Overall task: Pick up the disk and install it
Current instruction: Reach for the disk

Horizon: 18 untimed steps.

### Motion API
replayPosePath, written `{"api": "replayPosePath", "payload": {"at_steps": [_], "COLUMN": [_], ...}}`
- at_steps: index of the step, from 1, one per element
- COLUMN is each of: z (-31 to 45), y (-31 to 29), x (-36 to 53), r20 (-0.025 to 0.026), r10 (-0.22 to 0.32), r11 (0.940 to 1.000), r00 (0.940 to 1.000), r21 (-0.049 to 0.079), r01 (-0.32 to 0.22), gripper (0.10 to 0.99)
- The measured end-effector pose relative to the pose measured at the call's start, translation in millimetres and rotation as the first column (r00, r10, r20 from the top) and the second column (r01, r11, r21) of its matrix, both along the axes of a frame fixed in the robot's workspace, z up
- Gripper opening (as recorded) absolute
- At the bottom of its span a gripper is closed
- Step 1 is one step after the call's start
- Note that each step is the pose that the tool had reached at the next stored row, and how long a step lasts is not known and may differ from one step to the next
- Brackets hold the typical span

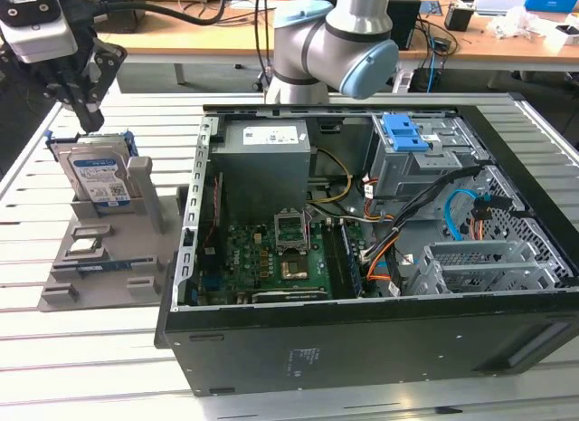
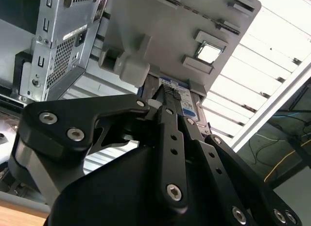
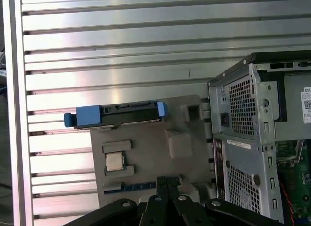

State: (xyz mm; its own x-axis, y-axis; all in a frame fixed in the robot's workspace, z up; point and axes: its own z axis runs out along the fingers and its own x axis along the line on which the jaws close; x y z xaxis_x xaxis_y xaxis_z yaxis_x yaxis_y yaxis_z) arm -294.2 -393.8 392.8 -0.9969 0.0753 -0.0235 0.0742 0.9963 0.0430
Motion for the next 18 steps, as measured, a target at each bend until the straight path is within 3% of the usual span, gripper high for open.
{"api": "replayPosePath", "payload": {"at_steps": [14, 18], "z": [-1.7, -2.7], "y": [9.4, 15.8], "x": [-48.4, -64.4], "r20": [0.0, 0.0], "r10": [0.0, 0.0], "r11": [1.0, 1.0], "r00": [1.0, 1.0], "r21": [-0.003, -0.003], "r01": [0.0, 0.0], "gripper": [0.102, 0.102]}}
